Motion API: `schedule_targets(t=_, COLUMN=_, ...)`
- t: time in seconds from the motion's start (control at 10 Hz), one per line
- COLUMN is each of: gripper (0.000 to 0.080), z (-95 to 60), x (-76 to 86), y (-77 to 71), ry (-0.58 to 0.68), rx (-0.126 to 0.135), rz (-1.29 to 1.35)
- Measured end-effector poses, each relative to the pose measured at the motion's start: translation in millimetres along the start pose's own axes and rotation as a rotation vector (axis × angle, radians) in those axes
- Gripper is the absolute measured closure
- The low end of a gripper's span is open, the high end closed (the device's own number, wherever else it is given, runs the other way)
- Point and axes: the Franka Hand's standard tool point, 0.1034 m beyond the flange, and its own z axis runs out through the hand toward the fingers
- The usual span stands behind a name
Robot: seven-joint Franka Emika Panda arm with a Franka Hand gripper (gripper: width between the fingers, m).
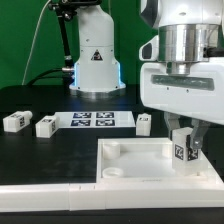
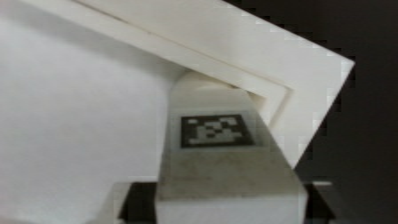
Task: Assemble one leg
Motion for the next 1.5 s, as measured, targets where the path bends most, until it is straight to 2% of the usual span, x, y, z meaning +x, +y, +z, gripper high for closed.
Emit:
schedule_targets(t=0.2, gripper=0.0506, z=-0.1, x=0.7, y=-0.1, ry=-0.005, rx=0.002, rz=0.087)
schedule_targets(t=0.3, gripper=0.0423, z=0.2, x=0.2, y=0.0, ry=-0.005, rx=0.002, rz=0.08)
schedule_targets(t=0.4, gripper=0.0288, z=0.2, x=0.4, y=0.0, ry=-0.005, rx=0.002, rz=0.034)
schedule_targets(t=0.5, gripper=0.0288, z=0.2, x=-0.1, y=-0.1, ry=-0.005, rx=0.002, rz=0.026)
schedule_targets(t=0.6, gripper=0.018, z=0.0, x=-0.8, y=-0.4, ry=-0.006, rx=0.0, rz=-0.058)
schedule_targets(t=0.9, gripper=0.0151, z=0.3, x=-3.9, y=-1.1, ry=-0.007, rx=0.003, rz=-0.438)
schedule_targets(t=1.5, gripper=0.0151, z=-0.8, x=-4.4, y=-2.9, ry=0.013, rx=-0.004, rz=-1.058)
